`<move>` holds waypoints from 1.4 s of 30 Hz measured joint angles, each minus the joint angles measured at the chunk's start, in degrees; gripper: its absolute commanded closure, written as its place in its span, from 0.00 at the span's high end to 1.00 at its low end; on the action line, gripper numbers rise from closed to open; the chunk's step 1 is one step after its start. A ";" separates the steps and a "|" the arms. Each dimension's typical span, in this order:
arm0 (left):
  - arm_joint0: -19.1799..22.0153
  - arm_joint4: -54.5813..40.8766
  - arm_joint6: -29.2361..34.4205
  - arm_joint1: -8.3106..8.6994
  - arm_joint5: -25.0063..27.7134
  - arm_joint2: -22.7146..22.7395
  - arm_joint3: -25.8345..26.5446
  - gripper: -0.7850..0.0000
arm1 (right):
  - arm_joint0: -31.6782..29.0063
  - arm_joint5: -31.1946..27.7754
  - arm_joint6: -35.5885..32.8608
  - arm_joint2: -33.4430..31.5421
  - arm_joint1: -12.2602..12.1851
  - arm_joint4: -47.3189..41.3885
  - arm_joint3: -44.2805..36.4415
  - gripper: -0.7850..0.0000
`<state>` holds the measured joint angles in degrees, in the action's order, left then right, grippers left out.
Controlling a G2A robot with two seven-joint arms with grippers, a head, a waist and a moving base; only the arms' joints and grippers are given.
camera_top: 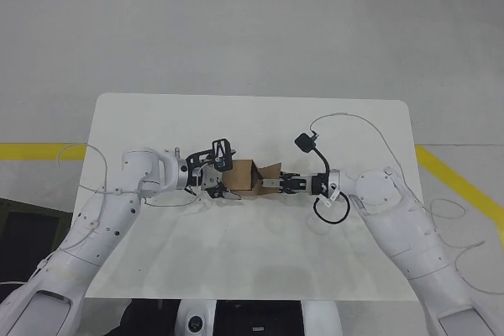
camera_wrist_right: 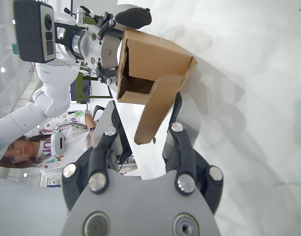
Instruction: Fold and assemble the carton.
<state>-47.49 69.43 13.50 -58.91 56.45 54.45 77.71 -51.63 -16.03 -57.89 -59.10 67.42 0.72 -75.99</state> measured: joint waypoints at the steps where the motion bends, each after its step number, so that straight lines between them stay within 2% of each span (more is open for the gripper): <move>1: 0.00 0.00 0.07 0.00 0.01 0.01 -0.01 1.00 | 0.15 0.40 0.07 -0.07 -0.07 0.62 -0.06 0.66; 13: 0.18 -1.44 -0.38 -0.03 -0.50 0.65 0.43 1.00 | 0.36 3.49 -0.03 -0.51 -0.60 3.90 -3.75 0.59; 21: 0.33 -5.08 1.27 -0.06 -0.35 1.09 2.12 1.00 | 2.06 3.72 0.02 1.97 0.03 3.64 -2.17 0.56; 27: -0.04 -5.18 2.57 -0.24 -0.68 0.08 3.11 1.00 | 3.24 2.50 0.60 3.28 0.49 2.88 -0.60 0.54; 37: 0.58 -3.71 2.67 -0.84 -1.70 -1.77 3.15 1.00 | 2.23 -1.14 2.50 2.19 0.44 -0.25 -1.01 0.58; 40: 0.79 -3.25 2.31 -0.98 -1.79 -2.14 2.84 1.00 | 1.17 -3.04 2.79 1.31 0.28 -2.39 -1.38 0.56; 42: 0.90 -3.01 2.15 -1.05 -1.78 -2.27 2.68 1.00 | 0.70 -4.07 2.83 0.98 0.24 -3.68 -1.30 0.52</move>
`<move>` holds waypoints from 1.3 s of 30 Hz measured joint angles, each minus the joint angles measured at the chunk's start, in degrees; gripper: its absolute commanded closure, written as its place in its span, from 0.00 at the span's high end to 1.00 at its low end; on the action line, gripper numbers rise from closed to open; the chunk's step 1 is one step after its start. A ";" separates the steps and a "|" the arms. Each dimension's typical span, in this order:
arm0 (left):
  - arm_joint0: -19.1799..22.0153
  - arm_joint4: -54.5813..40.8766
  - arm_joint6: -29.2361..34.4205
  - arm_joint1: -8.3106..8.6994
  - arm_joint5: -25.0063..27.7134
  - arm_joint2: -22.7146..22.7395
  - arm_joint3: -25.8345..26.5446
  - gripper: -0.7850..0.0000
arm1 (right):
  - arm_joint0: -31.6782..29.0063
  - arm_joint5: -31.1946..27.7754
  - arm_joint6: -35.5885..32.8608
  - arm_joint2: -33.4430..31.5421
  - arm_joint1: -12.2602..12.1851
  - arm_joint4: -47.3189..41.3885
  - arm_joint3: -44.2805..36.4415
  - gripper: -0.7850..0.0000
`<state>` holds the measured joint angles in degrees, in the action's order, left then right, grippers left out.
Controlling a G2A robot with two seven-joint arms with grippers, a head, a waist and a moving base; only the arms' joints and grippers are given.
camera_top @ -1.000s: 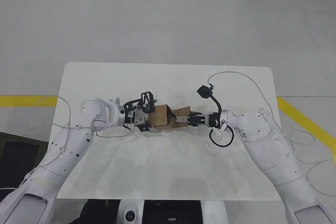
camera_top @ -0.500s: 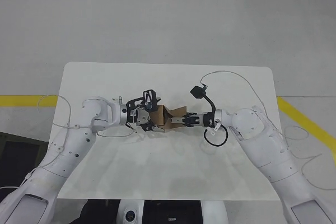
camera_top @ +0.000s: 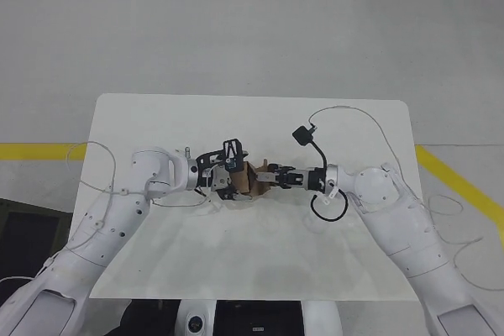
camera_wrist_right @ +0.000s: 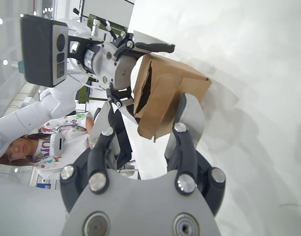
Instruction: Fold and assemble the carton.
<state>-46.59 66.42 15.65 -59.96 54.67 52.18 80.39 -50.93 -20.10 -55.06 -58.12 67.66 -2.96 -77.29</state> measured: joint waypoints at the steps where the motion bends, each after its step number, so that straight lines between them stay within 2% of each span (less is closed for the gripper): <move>1: 0.05 0.13 -0.11 -0.03 -0.02 -0.06 -0.09 1.00 | -0.20 -0.52 -0.02 -0.06 -0.01 -0.54 0.20 0.49; 4: 0.14 0.45 -0.32 -0.10 0.03 -0.18 -0.27 1.00 | -0.46 -1.95 -0.05 0.13 0.12 -2.32 1.00 0.42; 12: 0.15 1.12 -0.65 -0.18 0.11 -0.21 -0.34 1.00 | 1.09 -3.33 -0.33 1.44 0.67 -4.29 4.95 0.34; 18: 0.07 0.98 -1.02 -0.04 0.38 0.53 0.13 1.00 | 2.44 -3.01 -0.26 2.34 1.03 -4.13 7.25 0.22; 26: -0.22 -0.01 -0.66 0.16 0.51 1.54 0.86 1.00 | 4.19 -1.73 -0.93 3.92 1.49 -2.61 8.12 0.12; 33: -0.19 -0.40 -0.98 0.35 0.08 2.75 1.02 1.00 | 4.70 -1.73 -0.90 4.42 1.71 -2.42 8.97 0.12; 39: -0.50 -5.46 0.28 1.62 1.67 8.22 1.03 1.00 | 4.79 -2.26 -0.93 4.84 1.91 -2.67 10.47 0.15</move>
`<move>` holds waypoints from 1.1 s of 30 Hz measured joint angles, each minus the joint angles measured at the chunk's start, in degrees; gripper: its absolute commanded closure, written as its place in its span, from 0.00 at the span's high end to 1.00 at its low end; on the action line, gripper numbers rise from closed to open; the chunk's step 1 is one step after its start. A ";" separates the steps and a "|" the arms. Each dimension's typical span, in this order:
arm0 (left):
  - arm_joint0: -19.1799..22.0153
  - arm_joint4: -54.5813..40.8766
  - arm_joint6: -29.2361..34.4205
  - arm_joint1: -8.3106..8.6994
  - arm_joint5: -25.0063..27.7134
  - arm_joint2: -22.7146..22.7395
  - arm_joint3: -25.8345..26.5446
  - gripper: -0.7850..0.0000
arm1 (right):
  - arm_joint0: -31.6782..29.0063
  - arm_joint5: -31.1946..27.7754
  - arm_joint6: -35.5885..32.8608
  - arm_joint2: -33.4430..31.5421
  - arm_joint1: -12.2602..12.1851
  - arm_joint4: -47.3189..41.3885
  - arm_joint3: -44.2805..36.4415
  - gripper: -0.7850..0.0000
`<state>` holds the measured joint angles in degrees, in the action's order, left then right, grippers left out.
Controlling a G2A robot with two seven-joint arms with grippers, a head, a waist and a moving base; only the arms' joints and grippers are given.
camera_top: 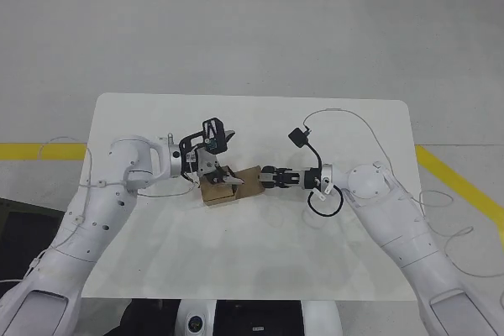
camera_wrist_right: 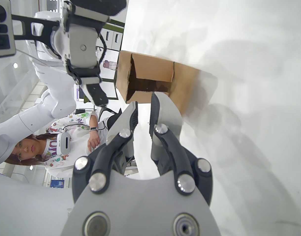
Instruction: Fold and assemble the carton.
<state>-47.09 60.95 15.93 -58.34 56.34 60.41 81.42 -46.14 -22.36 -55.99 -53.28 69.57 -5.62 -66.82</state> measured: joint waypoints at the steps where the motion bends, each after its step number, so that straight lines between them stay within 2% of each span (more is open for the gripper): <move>1: -0.29 -1.39 0.84 0.37 0.46 1.37 0.03 1.00 | 0.11 -0.12 0.02 0.17 0.08 -0.06 0.41 0.16; 6: -2.65 -5.44 4.84 2.03 1.67 6.75 0.76 1.00 | 0.78 -0.46 0.28 0.90 0.43 -0.05 2.04 0.21; 10: -6.28 -5.93 6.92 3.42 1.67 10.42 2.42 1.00 | 1.30 -0.89 0.81 1.02 0.58 0.47 2.43 0.23; 16: -11.54 -5.93 7.41 4.66 1.57 13.28 5.73 1.00 | 1.45 -1.32 1.48 -0.06 0.29 1.63 2.11 0.28; 21: -14.42 -3.89 6.13 4.98 0.69 13.80 7.99 1.00 | 1.15 -1.47 1.59 -1.32 -0.16 2.56 1.28 0.31; 25: -15.35 1.46 4.01 4.95 -1.23 13.14 8.99 1.00 | 0.52 -1.58 1.72 -2.09 -0.46 3.07 0.38 0.33; 28: -15.47 5.90 1.09 4.71 -2.98 11.91 8.31 1.00 | 0.26 -1.58 1.77 -2.48 -0.61 3.20 -0.07 0.34; 33: -14.89 6.96 -1.36 4.58 -1.81 10.82 6.25 1.00 | 0.03 -1.66 1.69 -2.88 -0.77 3.36 -0.46 0.35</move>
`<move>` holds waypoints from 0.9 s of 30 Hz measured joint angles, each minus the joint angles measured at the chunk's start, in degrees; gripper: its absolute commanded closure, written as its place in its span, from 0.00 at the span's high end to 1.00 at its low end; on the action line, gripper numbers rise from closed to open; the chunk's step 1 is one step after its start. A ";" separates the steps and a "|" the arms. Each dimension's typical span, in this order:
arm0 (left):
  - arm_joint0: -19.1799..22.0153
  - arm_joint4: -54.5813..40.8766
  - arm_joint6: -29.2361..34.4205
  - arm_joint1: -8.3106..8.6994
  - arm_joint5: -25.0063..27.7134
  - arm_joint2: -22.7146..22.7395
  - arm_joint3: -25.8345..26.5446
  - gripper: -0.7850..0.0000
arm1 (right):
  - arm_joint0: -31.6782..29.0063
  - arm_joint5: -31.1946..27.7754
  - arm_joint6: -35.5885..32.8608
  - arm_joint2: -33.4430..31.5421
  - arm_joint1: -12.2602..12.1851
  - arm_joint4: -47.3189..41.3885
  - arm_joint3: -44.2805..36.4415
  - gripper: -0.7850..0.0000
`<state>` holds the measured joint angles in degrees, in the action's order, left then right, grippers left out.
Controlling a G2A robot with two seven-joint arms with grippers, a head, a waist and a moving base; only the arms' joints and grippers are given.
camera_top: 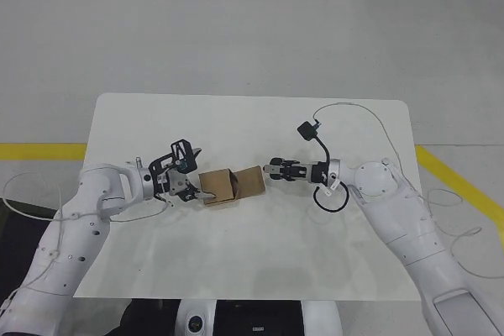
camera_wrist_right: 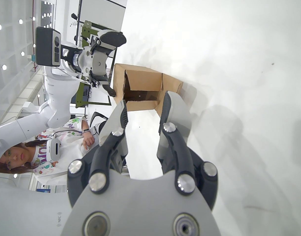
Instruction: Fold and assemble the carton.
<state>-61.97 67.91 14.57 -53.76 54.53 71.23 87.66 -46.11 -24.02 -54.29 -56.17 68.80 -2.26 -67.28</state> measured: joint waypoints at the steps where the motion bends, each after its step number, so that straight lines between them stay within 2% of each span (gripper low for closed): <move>1: -0.03 -1.25 -0.44 0.04 0.53 0.31 -0.40 1.00 | -0.03 -0.03 -0.02 -0.05 -0.02 0.04 -0.05 0.36; 7: -0.76 -8.02 3.10 0.86 3.49 2.40 0.66 1.00 | -0.12 -0.22 0.05 0.30 0.06 0.03 -0.23 0.38; 11: -2.16 -7.82 6.60 1.94 3.48 1.84 2.90 1.00 | -0.02 -0.23 0.10 0.58 0.15 0.00 -0.22 0.38; 16: -2.26 -5.87 6.28 2.89 3.47 1.33 2.87 1.00 | -0.03 -0.15 0.09 0.55 0.12 0.29 -0.45 0.38; 23: 0.57 -3.52 2.79 2.25 0.37 -0.94 0.15 1.00 | -0.52 0.56 0.15 0.04 -0.12 0.73 -1.20 0.38; 27: 2.88 -4.16 1.87 1.68 0.67 -3.13 -1.40 1.00 | -0.93 0.69 -0.07 -0.50 -0.33 0.74 -1.61 0.38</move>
<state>-59.10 63.76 16.44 -52.08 55.21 68.10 86.26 -47.05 -23.32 -54.37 -56.67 68.47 -1.53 -68.89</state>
